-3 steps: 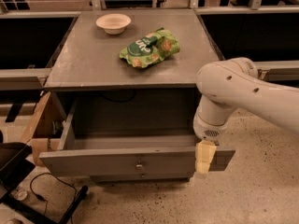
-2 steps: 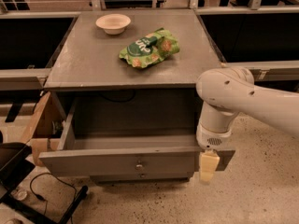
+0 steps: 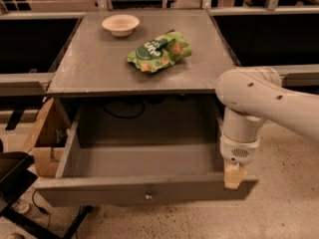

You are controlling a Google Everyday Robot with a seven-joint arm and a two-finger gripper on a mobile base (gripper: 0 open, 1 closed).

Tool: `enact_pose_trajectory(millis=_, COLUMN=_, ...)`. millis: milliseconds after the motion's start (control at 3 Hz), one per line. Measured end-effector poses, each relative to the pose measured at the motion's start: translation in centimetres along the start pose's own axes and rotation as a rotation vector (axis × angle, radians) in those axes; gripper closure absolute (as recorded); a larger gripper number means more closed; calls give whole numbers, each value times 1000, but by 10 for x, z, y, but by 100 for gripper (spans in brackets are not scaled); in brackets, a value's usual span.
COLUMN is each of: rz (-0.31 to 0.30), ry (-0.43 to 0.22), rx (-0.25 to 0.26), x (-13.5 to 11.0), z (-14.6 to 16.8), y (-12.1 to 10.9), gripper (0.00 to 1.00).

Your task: Open top drawer

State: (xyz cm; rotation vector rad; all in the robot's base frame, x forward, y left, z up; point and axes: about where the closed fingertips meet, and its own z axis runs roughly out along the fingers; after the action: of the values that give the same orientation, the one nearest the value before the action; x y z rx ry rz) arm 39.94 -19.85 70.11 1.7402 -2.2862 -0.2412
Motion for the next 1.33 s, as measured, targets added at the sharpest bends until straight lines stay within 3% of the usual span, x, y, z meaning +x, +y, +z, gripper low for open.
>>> enact_pose_trajectory(millis=333, rz=34, ry=8, rx=-16, x=10, z=0, y=10, gripper=70)
enact_pose_trajectory(millis=1000, rz=35, ry=-2, rx=7, x=6, z=-4, y=-1, gripper=23)
enact_pose_trajectory(millis=1333, rz=38, ry=0, rx=154, x=16, z=-74, y=-17, gripper=0)
